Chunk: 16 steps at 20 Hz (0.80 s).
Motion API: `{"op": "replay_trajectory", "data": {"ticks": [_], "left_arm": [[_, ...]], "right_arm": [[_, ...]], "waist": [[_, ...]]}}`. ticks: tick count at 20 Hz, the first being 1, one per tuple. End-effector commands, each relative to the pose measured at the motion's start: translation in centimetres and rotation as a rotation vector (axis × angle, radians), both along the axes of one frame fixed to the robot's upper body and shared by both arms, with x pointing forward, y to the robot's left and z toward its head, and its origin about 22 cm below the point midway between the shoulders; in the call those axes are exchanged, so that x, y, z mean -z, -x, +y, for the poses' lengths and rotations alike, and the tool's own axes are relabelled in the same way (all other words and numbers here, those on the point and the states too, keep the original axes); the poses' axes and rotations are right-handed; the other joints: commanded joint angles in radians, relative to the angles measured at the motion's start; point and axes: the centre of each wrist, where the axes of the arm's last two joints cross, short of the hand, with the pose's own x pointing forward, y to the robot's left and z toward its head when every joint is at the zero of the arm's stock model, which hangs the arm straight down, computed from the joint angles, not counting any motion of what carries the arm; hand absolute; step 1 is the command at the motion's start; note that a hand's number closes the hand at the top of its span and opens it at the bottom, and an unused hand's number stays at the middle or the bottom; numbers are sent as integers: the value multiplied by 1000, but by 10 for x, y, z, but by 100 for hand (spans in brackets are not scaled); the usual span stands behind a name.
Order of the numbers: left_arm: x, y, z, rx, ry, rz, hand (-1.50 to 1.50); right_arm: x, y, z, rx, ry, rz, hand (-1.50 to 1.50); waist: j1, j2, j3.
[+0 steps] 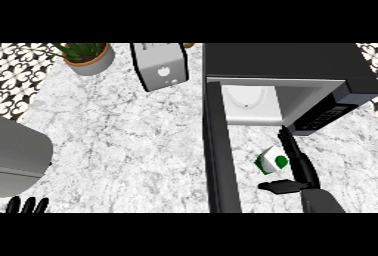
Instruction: Pick up the milk, place it into the microwave and close the microwave
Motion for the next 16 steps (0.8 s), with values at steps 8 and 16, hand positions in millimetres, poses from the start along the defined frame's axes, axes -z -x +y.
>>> {"op": "replay_trajectory", "data": {"ticks": [8, 16], "left_arm": [[0, -2, 6, -6, -10, 5, -150], [3, 8, 11, -10, -4, 4, -150]], "right_arm": [[4, -8, 40, -68, -288, -133, 150], [-14, -3, -30, 50, -340, -145, 150]], "waist": [[-5, 0, 0], [-12, -4, -1]]}}
